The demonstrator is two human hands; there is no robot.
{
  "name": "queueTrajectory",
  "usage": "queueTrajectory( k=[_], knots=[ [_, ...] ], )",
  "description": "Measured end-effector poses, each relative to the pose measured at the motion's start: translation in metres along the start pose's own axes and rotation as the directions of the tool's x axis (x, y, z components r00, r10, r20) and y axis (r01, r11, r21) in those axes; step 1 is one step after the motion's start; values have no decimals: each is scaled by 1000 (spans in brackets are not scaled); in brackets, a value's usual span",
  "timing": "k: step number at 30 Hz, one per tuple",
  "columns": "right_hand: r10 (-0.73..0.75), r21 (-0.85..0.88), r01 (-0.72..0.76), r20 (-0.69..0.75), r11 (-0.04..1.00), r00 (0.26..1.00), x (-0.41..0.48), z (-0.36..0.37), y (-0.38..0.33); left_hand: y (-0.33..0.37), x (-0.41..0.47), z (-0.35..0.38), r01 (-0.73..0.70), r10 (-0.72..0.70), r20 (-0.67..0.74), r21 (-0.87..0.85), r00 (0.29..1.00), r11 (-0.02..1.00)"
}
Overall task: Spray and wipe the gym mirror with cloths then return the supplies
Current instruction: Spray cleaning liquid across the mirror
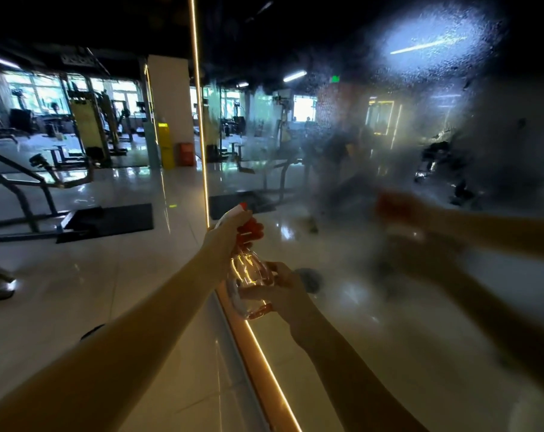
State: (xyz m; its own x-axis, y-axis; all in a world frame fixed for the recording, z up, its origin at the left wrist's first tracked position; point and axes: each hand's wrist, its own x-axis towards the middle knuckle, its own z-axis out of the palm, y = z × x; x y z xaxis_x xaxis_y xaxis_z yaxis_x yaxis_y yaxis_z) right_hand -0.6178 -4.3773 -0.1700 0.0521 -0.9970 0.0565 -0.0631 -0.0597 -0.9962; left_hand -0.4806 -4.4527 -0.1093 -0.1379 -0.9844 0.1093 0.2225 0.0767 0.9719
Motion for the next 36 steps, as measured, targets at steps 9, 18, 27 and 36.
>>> queueTrajectory(
  k=[9, 18, 27, 36],
  knots=[
    [-98, 35, 100, -52, 994, 994, 47, -6, -40, 50, 44, 16, -140, 139, -78, -3, 987, 990],
    [-173, 20, 174, -42, 985, 984, 77, -5, -69, 85, 71, 10, -228, 228, 36, -10, 973, 974],
    [-232, 5, 234, -118, 972, 966, 135, 18, -86, 109, 113, -14, -290, 290, 57, -9, 955, 957],
    [-168, -67, 161, -129, 985, 977, 194, 56, -96, 114, 173, -63, -238, 239, 6, 70, 971, 969]
  ],
)
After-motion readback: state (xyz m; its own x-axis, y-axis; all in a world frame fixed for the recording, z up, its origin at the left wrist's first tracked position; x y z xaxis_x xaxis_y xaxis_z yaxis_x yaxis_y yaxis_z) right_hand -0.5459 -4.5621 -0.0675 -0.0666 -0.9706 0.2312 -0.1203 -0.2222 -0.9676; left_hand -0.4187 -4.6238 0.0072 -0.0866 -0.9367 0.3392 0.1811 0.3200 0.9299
